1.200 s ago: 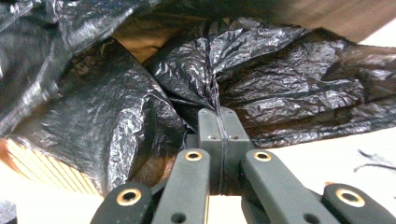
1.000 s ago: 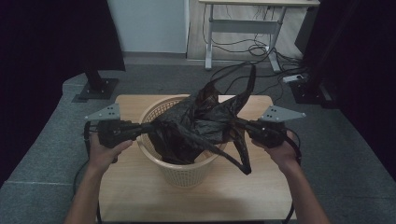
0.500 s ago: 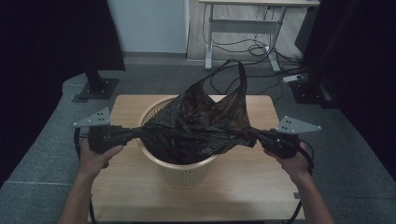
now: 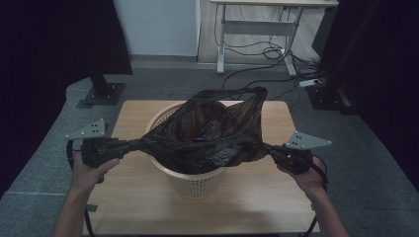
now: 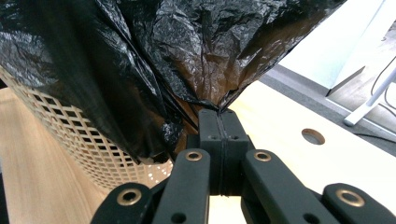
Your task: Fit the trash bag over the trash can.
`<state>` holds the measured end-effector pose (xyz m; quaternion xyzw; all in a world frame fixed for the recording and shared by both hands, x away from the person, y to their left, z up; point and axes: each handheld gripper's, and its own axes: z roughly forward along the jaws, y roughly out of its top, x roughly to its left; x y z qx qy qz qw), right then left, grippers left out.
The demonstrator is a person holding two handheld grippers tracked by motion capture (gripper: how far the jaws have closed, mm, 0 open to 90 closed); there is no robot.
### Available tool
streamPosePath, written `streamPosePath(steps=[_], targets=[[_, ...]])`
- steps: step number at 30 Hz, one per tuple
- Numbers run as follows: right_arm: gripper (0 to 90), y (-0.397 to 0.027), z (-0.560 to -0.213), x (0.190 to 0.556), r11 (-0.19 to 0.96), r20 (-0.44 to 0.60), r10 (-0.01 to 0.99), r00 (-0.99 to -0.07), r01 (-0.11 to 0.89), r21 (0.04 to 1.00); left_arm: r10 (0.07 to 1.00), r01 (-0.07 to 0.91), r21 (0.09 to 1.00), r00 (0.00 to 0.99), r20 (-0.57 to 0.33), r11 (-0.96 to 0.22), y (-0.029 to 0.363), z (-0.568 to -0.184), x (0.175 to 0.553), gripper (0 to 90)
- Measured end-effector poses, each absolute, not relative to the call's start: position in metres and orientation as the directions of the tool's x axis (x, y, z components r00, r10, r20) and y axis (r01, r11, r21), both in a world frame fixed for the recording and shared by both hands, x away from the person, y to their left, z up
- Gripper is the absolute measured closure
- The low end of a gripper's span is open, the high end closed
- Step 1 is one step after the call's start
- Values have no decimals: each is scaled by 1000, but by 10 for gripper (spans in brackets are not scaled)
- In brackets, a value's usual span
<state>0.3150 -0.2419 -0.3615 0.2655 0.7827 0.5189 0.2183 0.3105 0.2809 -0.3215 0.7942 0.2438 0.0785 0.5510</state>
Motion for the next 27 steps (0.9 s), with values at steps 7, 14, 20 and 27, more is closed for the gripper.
streamPosePath(steps=[7, 14, 20, 27], targets=[[892, -241, -351, 315, 317, -86, 651, -754, 167, 934, 461, 274, 919, 879, -119, -285, 271, -308, 308, 466], [891, -234, -351, 317, 334, -103, 648, -755, 161, 929, 472, 288, 917, 872, -131, -276, 263, -295, 324, 415], [891, -230, -350, 318, 345, -113, 643, -758, 155, 926, 468, 310, 902, 872, -144, -299, 254, -299, 341, 442], [888, -233, -350, 317, 321, -99, 651, -753, 155, 934, 438, 331, 900, 880, -185, -285, 251, -306, 349, 849]])
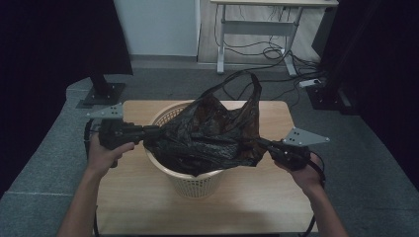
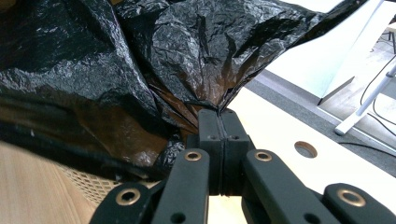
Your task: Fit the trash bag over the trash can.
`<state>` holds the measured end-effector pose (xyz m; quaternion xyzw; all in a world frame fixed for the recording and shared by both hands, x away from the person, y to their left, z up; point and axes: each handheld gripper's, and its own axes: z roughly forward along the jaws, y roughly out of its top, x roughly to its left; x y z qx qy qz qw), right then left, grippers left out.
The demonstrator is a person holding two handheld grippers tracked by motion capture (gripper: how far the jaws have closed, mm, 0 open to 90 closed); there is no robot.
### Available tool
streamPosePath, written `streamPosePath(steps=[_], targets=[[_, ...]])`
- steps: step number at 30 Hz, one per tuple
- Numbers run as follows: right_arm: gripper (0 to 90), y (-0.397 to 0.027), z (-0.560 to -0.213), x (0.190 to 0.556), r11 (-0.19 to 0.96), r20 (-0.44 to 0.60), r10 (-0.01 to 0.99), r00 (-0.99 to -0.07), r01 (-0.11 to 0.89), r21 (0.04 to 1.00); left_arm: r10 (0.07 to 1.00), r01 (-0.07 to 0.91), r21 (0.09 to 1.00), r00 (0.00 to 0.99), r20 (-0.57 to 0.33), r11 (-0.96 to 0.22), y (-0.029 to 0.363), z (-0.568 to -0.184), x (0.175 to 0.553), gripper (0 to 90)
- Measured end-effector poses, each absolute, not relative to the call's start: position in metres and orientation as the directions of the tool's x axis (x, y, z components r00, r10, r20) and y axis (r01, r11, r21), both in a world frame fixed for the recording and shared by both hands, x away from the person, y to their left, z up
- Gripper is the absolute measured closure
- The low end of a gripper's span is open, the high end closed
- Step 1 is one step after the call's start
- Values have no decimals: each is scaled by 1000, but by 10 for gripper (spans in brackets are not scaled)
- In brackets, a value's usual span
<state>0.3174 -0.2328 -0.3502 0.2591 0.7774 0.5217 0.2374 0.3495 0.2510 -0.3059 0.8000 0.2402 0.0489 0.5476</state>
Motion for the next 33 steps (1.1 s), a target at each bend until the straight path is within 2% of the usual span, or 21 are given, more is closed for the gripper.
streamPosePath(steps=[2, 5, 15, 19, 23, 27, 29, 33], targets=[[888, -235, -351, 317, 318, -96, 652, -752, 156, 935, 456, 329, 905, 871, -180, -270, 254, -307, 348, 892], [889, -239, -354, 316, 309, -88, 660, -746, 163, 937, 480, 335, 910, 857, -186, -246, 262, -308, 347, 894], [871, -241, -365, 322, 283, -47, 662, -748, 192, 940, 477, 335, 909, 859, -186, -249, 272, -314, 343, 894], [744, -239, -362, 322, 268, -45, 670, -741, 185, 946, 468, 323, 913, 865, -179, -248, 275, -313, 340, 894], [537, -242, -355, 320, 237, -58, 717, -695, 165, 957, 472, 317, 915, 865, -172, -248, 277, -312, 337, 894], [486, -246, -348, 321, 204, -35, 728, -685, 167, 965, 476, 318, 915, 863, -171, -248, 279, -312, 336, 894], [420, -248, -340, 323, 192, -32, 744, -667, 168, 967, 474, 314, 917, 864, -170, -245, 279, -312, 336, 894], [402, -249, -328, 325, 168, -21, 752, -658, 161, 973, 473, 310, 918, 866, -164, -248, 278, -312, 334, 894]])
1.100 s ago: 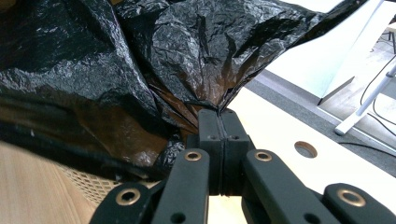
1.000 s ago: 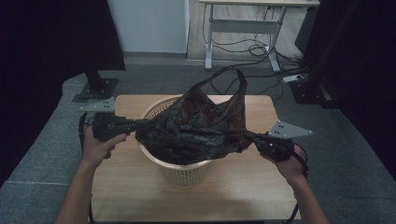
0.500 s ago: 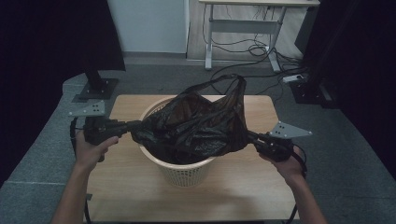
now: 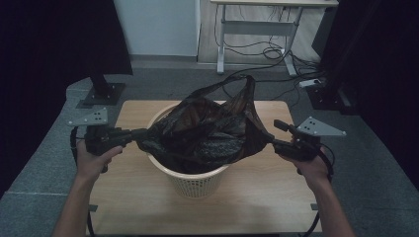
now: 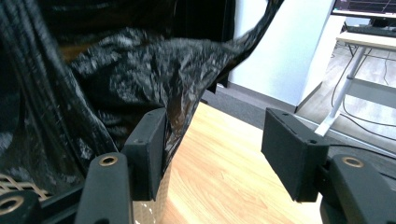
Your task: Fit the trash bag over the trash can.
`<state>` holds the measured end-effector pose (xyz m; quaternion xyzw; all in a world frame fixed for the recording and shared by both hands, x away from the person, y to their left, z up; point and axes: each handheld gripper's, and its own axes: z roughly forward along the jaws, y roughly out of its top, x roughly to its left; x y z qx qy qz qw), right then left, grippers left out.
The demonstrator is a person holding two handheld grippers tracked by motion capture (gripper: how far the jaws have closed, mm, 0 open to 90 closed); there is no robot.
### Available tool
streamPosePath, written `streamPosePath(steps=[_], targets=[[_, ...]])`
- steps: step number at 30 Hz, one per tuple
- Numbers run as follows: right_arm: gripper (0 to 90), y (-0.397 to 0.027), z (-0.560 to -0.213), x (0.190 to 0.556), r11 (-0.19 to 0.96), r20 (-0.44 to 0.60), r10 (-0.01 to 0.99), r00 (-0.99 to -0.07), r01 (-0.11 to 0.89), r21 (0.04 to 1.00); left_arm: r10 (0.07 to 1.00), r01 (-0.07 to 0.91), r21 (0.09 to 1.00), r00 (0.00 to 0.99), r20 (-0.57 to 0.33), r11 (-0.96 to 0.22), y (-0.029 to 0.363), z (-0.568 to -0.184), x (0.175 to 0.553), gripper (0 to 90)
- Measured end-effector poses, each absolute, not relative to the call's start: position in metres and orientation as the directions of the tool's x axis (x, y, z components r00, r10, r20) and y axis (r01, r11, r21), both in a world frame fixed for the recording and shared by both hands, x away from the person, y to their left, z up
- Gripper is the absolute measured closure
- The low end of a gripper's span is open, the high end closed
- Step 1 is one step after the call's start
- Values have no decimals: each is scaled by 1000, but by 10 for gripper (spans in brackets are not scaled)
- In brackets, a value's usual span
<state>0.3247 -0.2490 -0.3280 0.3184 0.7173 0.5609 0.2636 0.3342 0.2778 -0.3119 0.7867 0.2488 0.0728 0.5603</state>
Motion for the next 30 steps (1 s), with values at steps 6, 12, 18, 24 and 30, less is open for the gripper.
streamPosePath(steps=[6, 12, 18, 24, 30], targets=[[405, -257, -315, 323, 138, 7, 750, -662, 167, 976, 467, 297, 922, 871, -155, -250, 277, -310, 331, 894], [395, -261, -309, 327, 123, 25, 759, -651, 180, 976, 460, 285, 924, 876, -144, -255, 274, -307, 328, 894], [391, -247, -316, 327, 166, -4, 742, -670, 179, 970, 447, 272, 928, 884, -137, -255, 268, -305, 327, 894], [386, -239, -321, 330, 183, -5, 736, -677, 191, 964, 444, 268, 927, 886, -130, -263, 266, -303, 326, 894], [382, -239, -308, 334, 162, 11, 741, -671, 195, 967, 442, 267, 927, 888, -129, -264, 263, -303, 327, 894]])
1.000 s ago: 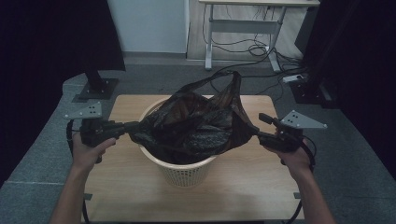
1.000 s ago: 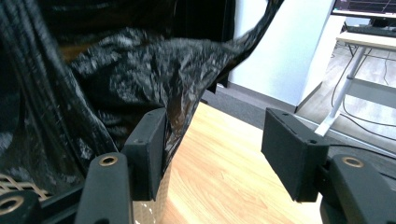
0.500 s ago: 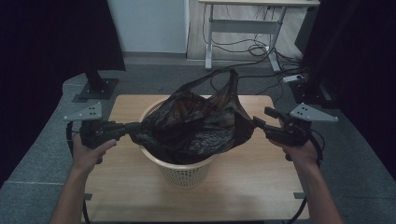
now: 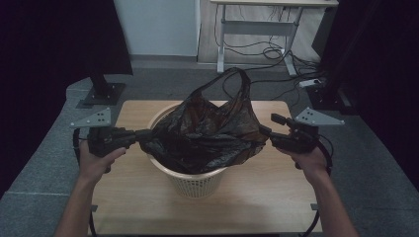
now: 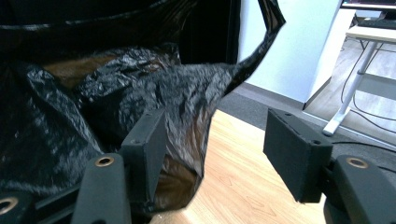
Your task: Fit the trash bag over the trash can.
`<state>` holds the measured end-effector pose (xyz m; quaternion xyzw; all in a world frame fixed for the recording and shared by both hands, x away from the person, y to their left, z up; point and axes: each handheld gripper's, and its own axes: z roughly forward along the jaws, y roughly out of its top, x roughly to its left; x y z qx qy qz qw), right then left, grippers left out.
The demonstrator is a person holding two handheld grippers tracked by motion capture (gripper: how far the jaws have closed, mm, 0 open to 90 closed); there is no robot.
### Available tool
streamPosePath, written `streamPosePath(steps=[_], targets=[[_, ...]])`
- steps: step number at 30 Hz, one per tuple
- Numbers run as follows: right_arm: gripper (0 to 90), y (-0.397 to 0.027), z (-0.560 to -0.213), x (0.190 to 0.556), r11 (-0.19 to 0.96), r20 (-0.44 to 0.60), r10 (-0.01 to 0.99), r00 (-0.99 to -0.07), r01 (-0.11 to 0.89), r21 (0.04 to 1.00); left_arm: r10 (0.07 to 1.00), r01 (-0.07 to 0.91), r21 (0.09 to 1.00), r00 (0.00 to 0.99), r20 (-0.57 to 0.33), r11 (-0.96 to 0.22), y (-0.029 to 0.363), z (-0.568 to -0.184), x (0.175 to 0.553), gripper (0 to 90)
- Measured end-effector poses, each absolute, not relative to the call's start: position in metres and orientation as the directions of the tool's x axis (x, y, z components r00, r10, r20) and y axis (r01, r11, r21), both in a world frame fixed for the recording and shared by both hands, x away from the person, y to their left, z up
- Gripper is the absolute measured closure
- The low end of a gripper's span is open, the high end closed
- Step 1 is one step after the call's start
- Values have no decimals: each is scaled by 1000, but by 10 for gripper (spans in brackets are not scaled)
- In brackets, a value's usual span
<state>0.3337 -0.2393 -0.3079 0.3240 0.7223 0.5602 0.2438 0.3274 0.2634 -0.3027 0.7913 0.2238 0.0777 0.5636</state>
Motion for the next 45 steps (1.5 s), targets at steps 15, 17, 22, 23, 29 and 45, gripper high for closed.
streamPosePath(steps=[15, 17, 22, 23, 29, 45], targets=[[588, -205, -318, 369, 197, 78, 718, -692, 309, 930, 462, 262, 922, 880, -106, -287, 264, -302, 326, 894], [687, -204, -320, 370, 205, 76, 703, -707, 303, 931, 465, 262, 922, 879, -105, -285, 265, -302, 326, 894], [867, -196, -322, 371, 212, 36, 700, -713, 256, 943, 497, 273, 923, 861, -109, -270, 274, -302, 326, 894], [876, -195, -322, 372, 209, 33, 705, -709, 251, 945, 509, 282, 923, 853, -116, -261, 278, -302, 326, 894], [884, -189, -329, 378, 230, 25, 723, -690, 275, 933, 534, 308, 918, 835, -134, -251, 286, -309, 329, 894], [890, -183, -374, 407, 206, 132, 733, -668, 402, 892, 571, 429, 879, 783, -247, -208, 300, -346, 351, 894]])
